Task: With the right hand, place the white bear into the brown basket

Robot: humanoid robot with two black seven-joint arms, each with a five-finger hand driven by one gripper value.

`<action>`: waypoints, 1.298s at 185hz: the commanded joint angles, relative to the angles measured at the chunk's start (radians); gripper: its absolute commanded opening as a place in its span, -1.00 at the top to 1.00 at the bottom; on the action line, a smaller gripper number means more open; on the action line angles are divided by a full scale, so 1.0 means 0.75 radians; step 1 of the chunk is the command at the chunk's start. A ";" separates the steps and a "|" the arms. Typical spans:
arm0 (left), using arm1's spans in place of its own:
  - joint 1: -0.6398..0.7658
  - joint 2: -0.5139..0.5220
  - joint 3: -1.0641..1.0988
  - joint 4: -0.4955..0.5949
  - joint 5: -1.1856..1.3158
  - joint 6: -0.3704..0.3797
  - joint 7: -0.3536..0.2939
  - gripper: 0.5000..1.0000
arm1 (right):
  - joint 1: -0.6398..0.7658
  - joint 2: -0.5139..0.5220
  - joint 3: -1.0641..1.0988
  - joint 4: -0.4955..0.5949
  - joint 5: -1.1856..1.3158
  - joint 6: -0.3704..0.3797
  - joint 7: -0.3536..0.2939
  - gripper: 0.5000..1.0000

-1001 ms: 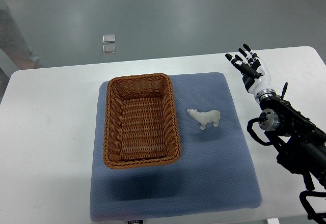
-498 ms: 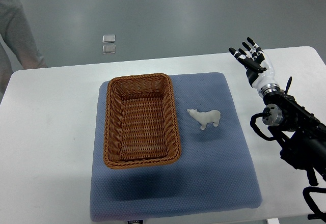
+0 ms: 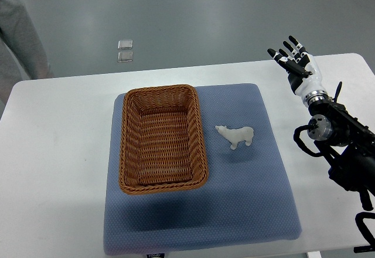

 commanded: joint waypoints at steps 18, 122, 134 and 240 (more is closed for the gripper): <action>0.000 0.000 0.000 0.000 0.000 0.000 0.000 -1.00 | 0.056 -0.058 -0.023 0.024 -0.019 -0.021 -0.005 -0.69; 0.000 0.000 0.000 0.000 0.000 0.000 0.000 -1.00 | 0.215 -0.221 -0.479 0.116 -0.563 0.090 -0.073 -0.68; -0.002 0.000 -0.002 0.000 0.000 0.000 0.000 -1.00 | 0.252 -0.279 -0.556 0.151 -0.608 0.112 -0.075 -0.68; 0.000 0.000 -0.002 0.000 0.000 0.000 0.000 -1.00 | 0.627 -0.680 -1.006 0.583 -1.013 0.663 -0.073 -0.68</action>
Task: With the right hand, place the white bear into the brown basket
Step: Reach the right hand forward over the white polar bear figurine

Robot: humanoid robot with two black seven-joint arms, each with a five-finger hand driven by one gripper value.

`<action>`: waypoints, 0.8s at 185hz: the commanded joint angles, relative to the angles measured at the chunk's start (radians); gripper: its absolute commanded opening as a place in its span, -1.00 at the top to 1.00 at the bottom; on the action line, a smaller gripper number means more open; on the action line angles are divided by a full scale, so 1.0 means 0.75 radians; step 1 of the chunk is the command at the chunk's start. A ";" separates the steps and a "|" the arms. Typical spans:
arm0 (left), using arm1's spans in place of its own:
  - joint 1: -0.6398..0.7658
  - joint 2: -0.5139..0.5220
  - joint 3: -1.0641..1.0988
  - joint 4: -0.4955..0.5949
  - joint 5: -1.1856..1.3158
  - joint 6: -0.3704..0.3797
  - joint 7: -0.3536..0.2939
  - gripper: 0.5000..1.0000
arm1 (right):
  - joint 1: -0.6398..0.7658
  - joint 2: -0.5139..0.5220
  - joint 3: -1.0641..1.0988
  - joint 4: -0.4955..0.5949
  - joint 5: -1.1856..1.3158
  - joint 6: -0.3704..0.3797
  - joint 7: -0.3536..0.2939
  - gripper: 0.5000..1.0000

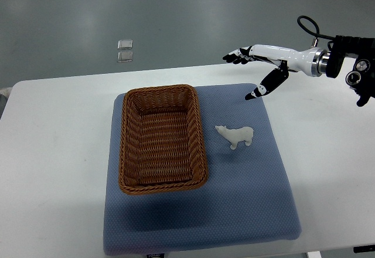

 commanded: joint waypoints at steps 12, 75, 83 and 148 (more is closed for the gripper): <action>0.000 0.000 0.000 0.000 0.000 0.000 0.000 -1.00 | 0.054 -0.044 -0.007 0.119 -0.143 0.164 -0.002 -0.68; 0.000 0.000 0.000 0.000 0.000 0.000 0.000 -1.00 | 0.040 -0.007 -0.009 0.203 -0.437 0.150 -0.118 -0.65; 0.000 0.000 0.000 0.000 0.000 0.000 0.000 -1.00 | 0.035 -0.005 -0.017 0.207 -0.464 0.140 -0.122 -0.65; 0.000 0.000 0.000 0.000 0.000 0.000 0.000 -1.00 | -0.032 0.066 -0.075 0.203 -0.584 0.089 -0.128 -0.65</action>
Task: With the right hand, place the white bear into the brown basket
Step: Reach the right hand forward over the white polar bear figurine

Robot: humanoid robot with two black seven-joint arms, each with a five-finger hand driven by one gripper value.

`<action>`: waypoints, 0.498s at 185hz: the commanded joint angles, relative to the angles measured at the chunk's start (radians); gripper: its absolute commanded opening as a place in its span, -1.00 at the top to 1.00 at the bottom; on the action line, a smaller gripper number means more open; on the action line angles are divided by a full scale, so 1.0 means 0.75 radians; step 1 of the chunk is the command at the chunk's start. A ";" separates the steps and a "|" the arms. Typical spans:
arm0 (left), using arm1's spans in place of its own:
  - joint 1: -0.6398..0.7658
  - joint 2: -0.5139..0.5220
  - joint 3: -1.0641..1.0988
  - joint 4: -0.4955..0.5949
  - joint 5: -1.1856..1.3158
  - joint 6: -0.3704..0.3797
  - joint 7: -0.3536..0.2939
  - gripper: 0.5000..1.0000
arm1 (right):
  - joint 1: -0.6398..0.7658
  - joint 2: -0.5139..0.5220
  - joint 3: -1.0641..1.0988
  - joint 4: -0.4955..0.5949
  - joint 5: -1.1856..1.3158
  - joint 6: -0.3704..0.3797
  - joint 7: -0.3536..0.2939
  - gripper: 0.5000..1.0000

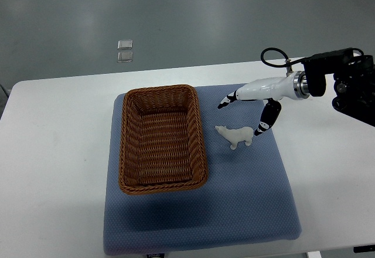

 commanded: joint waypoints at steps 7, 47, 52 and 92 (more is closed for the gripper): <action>0.000 0.000 0.000 0.000 0.000 0.000 0.000 -1.00 | -0.035 0.033 -0.001 -0.016 -0.017 -0.019 -0.003 -0.65; 0.000 0.000 0.000 0.000 0.000 0.000 0.000 -1.00 | -0.066 0.062 0.001 -0.072 -0.019 -0.056 -0.003 -0.65; -0.002 0.000 0.000 0.000 0.000 0.000 0.000 -1.00 | -0.072 0.062 0.001 -0.080 -0.019 -0.060 -0.007 -0.65; 0.000 0.000 0.000 0.000 0.000 0.000 0.000 -1.00 | -0.115 0.090 0.013 -0.158 -0.007 -0.082 -0.044 -0.64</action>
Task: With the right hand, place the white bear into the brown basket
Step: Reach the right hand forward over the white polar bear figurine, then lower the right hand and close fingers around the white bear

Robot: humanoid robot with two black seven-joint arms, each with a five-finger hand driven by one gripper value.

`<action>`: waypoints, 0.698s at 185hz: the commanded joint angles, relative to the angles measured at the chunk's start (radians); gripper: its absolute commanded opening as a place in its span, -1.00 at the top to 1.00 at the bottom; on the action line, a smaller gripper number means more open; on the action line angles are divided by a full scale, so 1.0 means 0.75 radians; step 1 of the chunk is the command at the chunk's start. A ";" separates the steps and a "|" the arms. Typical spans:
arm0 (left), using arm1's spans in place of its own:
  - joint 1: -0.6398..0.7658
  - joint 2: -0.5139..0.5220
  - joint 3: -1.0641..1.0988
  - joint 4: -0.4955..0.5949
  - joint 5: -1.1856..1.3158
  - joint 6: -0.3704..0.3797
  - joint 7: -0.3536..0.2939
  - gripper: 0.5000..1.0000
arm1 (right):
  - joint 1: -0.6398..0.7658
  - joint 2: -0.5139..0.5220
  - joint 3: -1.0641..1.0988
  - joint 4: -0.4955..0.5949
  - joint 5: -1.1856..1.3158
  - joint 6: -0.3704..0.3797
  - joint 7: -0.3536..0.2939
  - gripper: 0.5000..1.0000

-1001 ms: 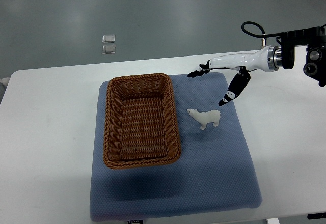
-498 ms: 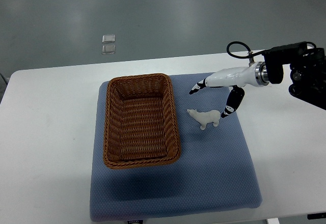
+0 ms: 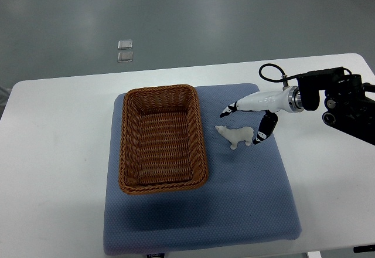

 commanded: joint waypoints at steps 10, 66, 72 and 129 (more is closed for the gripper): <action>0.000 0.000 0.000 0.000 0.000 0.000 0.000 -1.00 | -0.021 0.007 0.004 -0.012 0.011 -0.008 -0.002 -0.64; -0.002 0.000 0.000 0.000 0.000 0.000 0.000 -1.00 | -0.025 0.024 0.006 -0.004 0.020 0.006 0.008 -0.59; 0.000 0.000 0.000 0.000 0.000 0.000 0.000 -1.00 | -0.029 0.028 0.006 -0.004 0.020 0.004 0.008 -0.56; 0.000 0.000 0.000 0.000 0.000 0.000 0.000 -1.00 | -0.054 0.034 0.010 -0.010 0.020 -0.008 0.004 -0.29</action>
